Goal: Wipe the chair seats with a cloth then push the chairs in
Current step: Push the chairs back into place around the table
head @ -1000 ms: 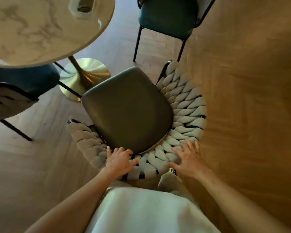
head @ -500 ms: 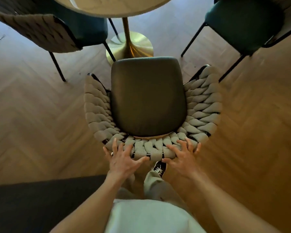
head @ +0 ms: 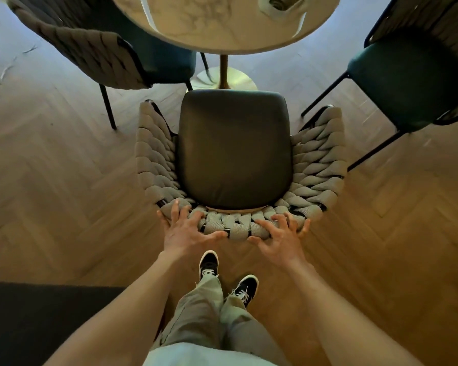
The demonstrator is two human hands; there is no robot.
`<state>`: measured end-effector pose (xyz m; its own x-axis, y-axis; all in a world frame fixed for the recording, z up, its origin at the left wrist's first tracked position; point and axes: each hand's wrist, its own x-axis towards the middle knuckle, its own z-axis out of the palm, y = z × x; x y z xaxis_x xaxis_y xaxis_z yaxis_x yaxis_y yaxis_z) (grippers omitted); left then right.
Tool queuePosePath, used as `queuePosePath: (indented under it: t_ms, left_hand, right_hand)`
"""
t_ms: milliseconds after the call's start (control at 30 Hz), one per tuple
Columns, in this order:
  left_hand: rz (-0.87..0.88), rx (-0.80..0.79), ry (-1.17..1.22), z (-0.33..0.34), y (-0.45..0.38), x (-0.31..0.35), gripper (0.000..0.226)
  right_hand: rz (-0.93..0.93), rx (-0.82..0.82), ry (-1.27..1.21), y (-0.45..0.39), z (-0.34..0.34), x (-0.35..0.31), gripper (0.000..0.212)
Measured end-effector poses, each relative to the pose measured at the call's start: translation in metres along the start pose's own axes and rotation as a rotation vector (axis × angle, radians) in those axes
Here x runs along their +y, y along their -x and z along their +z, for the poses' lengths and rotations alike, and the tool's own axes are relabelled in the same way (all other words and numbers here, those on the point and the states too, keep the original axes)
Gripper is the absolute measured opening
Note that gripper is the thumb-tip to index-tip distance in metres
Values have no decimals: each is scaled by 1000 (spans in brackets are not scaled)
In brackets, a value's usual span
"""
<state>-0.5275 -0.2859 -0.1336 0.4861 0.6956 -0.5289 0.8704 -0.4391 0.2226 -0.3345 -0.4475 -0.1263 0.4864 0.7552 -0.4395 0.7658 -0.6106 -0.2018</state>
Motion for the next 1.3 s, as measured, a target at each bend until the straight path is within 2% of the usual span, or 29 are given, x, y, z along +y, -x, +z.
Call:
queuePosePath:
  t_ms: [267, 533, 733, 867, 933, 1067, 1200, 1300]
  left_hand:
    - [33, 45, 34, -30, -52, -3, 97]
    - [16, 35, 110, -46, -82, 1, 93]
    - [-16, -34, 191, -53, -79, 4, 92]
    - [-37, -80, 39, -60, -79, 13, 92]
    - [-39, -58, 14, -60, -77, 22, 91]
    - [67, 16, 140, -60, -71, 71, 83]
    - [178, -14, 123, -55, -78, 152, 65]
    - [258, -36, 203, -51, -80, 217, 51]
  right_hand:
    - [34, -21, -25, -55, -21, -14, 59]
    - [40, -51, -16, -94, -40, -16, 62]
    - [52, -97, 36, -93, -45, -19, 65]
    - [44, -137, 20, -92, -51, -18, 72]
    - [16, -82, -112, -87, -57, -12, 68]
    - [22, 151, -533, -65, -77, 32, 50]
    - [126, 183, -627, -43, -100, 108, 44]
    - [222, 173, -650, -32, -116, 176, 43]
